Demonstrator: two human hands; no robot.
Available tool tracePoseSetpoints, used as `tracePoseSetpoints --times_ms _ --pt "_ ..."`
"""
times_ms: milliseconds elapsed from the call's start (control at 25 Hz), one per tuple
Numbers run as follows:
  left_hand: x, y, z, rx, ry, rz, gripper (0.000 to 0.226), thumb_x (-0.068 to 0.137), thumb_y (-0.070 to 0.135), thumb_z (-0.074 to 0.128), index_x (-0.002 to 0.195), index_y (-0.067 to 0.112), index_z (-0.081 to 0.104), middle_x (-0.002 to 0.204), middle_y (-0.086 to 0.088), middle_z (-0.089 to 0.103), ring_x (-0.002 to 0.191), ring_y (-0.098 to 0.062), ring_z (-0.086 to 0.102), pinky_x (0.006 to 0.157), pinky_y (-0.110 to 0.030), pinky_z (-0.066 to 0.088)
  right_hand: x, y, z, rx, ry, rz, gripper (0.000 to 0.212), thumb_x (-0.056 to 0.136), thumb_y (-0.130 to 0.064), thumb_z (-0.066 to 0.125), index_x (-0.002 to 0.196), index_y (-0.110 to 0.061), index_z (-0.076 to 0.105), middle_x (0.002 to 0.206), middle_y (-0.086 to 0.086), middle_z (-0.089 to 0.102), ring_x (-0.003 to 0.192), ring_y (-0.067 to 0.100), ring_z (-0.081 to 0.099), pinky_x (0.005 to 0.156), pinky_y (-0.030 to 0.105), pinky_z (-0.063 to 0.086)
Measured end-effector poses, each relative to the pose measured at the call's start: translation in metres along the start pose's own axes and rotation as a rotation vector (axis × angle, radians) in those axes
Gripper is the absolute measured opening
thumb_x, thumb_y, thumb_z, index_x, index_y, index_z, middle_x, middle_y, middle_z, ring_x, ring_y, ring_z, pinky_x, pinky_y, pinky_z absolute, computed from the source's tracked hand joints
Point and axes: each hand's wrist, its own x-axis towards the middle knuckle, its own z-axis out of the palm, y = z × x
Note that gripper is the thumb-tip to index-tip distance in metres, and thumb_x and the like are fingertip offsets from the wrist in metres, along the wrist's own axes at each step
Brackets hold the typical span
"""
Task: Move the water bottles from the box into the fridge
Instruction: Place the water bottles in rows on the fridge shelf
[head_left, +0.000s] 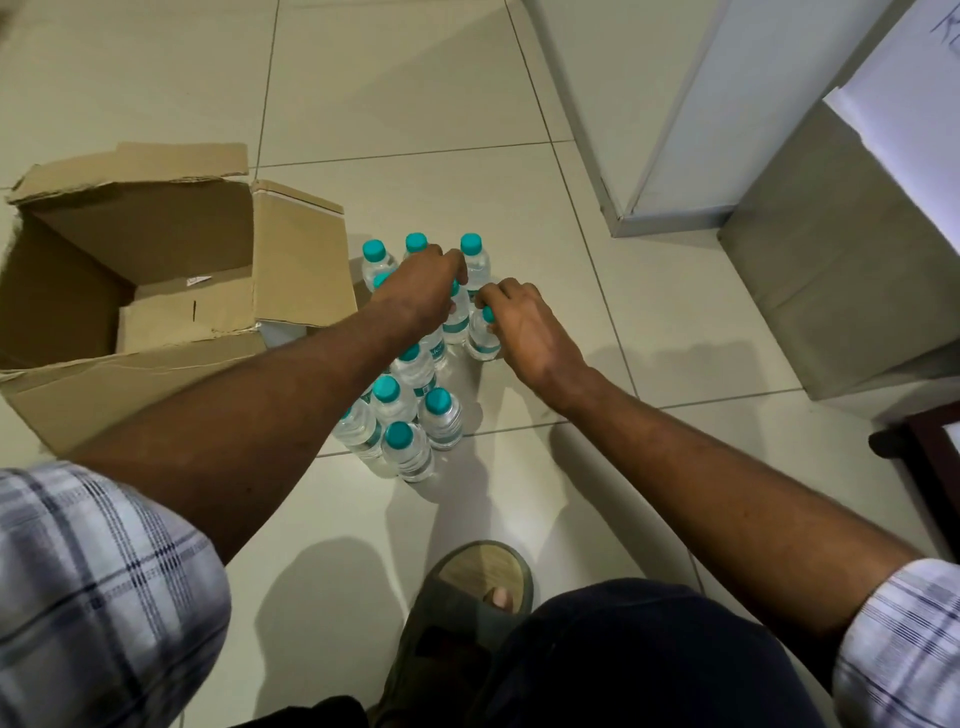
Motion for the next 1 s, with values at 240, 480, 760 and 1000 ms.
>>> tracePoseSetpoints --times_ms 240,480,760,1000 --pt "-0.007 0.031 -0.002 0.029 -0.031 0.140 0.037 0.086 0.019 0.069 0.121 0.015 0.061 0.116 -0.009 0.056 0.097 -0.023 0.058 0.079 -0.031 0.047 -0.032 0.016 -0.009 0.045 0.032 0.061 0.050 0.085 -0.005 0.075 0.129 -0.014 0.053 0.124 0.010 0.057 0.111 0.024 0.053 0.093 0.038 0.054" --pt "0.003 0.097 -0.030 -0.008 -0.142 0.294 0.036 0.076 0.032 0.078 0.106 0.018 0.064 0.102 0.000 0.056 0.092 -0.016 0.055 0.072 -0.027 0.042 -0.082 0.054 -0.056 0.137 0.055 0.293 0.046 0.088 -0.010 0.074 0.130 -0.017 0.055 0.129 0.007 0.057 0.116 0.022 0.053 0.101 0.031 0.046" --pt "0.000 0.229 -0.093 0.090 -0.188 0.629 0.032 0.071 0.031 0.081 0.097 0.018 0.070 0.091 0.003 0.063 0.081 -0.014 0.056 0.068 -0.027 0.044 -0.167 0.089 -0.150 0.181 0.464 0.485 0.040 0.090 0.003 0.064 0.125 -0.015 0.060 0.126 0.005 0.059 0.116 0.021 0.052 0.092 0.019 0.036" --pt "-0.042 0.355 -0.169 0.155 -0.191 0.925 0.033 0.067 0.028 0.086 0.092 0.030 0.063 0.084 0.014 0.055 0.073 -0.006 0.054 0.068 -0.025 0.048 -0.246 0.096 -0.255 0.150 0.875 0.652 0.031 0.096 -0.012 0.064 0.125 -0.022 0.059 0.122 -0.003 0.057 0.111 0.012 0.052 0.089 0.011 0.039"
